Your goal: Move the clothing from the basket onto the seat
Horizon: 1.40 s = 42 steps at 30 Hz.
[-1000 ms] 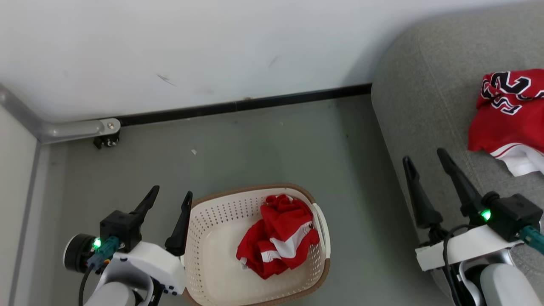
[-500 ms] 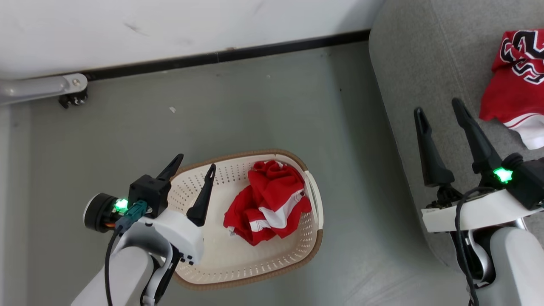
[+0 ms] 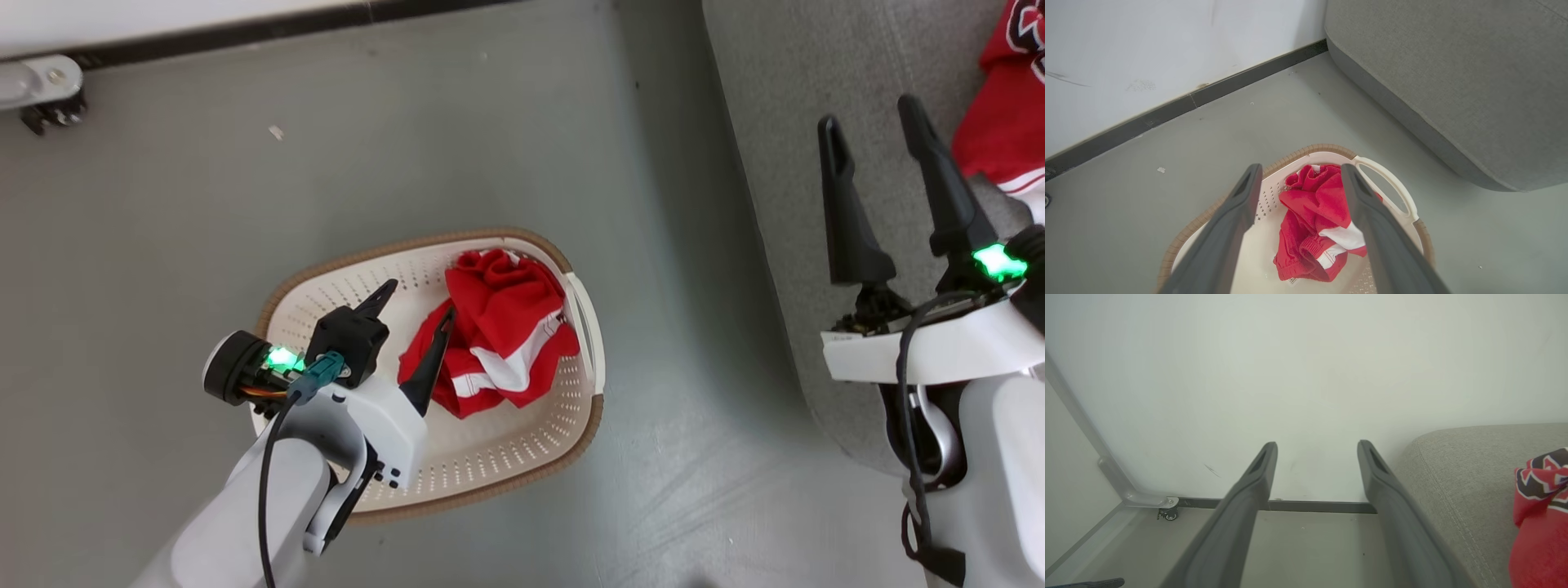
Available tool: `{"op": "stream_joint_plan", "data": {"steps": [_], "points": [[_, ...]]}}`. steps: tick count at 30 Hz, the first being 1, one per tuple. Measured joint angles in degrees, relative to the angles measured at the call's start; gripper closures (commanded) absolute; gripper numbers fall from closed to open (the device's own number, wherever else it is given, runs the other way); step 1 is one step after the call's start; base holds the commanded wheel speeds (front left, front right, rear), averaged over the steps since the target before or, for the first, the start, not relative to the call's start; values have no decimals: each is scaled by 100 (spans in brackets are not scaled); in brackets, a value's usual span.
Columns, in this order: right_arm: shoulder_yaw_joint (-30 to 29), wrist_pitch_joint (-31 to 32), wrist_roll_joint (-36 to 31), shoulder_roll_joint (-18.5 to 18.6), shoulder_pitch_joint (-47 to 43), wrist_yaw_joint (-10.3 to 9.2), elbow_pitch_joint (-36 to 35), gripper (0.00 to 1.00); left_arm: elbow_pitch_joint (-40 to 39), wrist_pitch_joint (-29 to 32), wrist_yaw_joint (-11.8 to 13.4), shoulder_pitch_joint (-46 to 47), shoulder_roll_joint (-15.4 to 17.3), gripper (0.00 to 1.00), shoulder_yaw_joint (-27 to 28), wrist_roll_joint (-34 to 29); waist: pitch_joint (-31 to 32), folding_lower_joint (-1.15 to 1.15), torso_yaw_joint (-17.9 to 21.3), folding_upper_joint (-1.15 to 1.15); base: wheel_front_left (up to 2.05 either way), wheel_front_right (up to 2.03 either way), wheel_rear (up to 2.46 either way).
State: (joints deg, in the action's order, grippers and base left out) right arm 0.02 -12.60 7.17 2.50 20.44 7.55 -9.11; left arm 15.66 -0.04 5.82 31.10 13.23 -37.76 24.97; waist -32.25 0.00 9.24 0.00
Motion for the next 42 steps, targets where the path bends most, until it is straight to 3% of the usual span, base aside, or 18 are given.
{"op": "stream_joint_plan", "data": {"steps": [20, 42], "points": [[144, -110, 105, 4, 889, 0, -7, 0, 922, 133, -249, 667, -358, 0, -141, -40, -907, 0, 330, 0, 0, 0, 0], [314, -177, 265, 8, 1549, 0, 79, 0, 1744, 90, -289, 1126, -559, 0, 86, 118, -1646, 0, 727, 0, 0, 0, 0]]}}
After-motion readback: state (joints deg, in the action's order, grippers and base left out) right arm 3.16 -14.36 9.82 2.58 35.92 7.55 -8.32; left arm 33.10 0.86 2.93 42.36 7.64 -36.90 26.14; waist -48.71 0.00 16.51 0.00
